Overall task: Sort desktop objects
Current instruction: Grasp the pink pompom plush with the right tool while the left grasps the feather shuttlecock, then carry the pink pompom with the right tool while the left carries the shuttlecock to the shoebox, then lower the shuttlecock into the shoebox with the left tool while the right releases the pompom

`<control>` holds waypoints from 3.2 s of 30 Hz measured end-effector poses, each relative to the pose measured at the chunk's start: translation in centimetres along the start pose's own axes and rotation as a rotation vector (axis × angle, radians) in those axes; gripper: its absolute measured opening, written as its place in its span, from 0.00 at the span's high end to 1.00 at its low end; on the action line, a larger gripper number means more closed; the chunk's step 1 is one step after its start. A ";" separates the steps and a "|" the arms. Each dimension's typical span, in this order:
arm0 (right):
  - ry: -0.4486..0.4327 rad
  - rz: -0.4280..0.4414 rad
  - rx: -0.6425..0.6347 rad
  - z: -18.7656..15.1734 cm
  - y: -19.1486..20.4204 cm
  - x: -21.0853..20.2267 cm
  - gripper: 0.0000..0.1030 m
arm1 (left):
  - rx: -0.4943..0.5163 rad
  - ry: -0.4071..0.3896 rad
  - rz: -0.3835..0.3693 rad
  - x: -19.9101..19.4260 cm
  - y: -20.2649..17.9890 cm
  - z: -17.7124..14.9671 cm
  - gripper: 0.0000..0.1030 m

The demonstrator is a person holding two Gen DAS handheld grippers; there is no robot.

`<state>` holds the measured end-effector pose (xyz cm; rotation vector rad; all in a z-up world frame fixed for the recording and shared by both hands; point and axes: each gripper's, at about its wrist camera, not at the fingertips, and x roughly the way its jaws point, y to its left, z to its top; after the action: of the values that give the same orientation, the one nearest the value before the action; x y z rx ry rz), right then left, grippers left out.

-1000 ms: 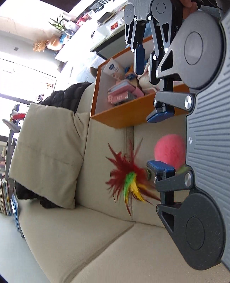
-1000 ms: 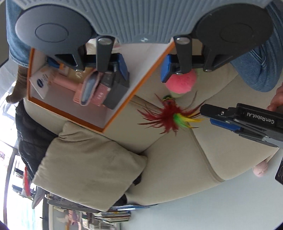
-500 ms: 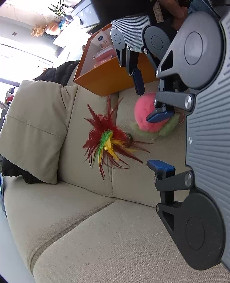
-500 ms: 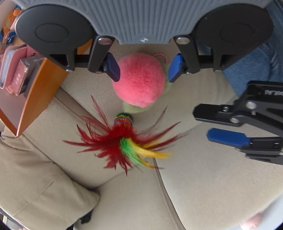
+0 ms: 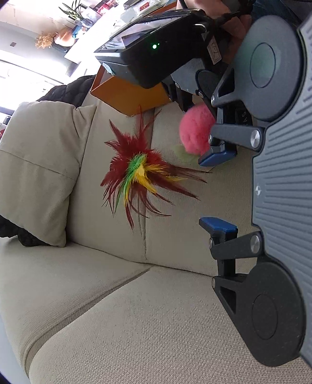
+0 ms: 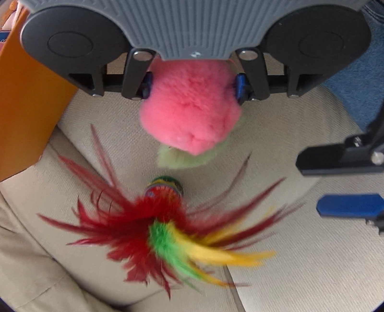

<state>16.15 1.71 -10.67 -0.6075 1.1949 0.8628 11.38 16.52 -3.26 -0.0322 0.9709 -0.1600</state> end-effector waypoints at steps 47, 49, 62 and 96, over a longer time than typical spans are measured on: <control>-0.389 -0.123 0.476 -20.9 -14.7 -21.5 0.52 | 0.267 -0.223 -0.121 -1.4 -10.3 7.2 0.95; -0.358 -0.110 0.463 -21.5 -14.7 -21.1 0.52 | 0.283 -0.256 -0.175 -3.7 -11.9 7.5 0.95; -0.205 -0.066 0.407 -23.0 -15.5 -16.7 0.51 | 0.394 -0.138 -0.326 -2.1 -22.3 6.0 0.95; -0.148 -0.032 0.362 -22.7 -15.6 -16.0 0.51 | 0.513 0.119 -0.408 1.2 -24.3 1.5 0.73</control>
<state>14.94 -28.93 -2.14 -0.2627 1.1663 0.6311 10.31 -7.68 -0.99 0.2551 1.0094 -0.7894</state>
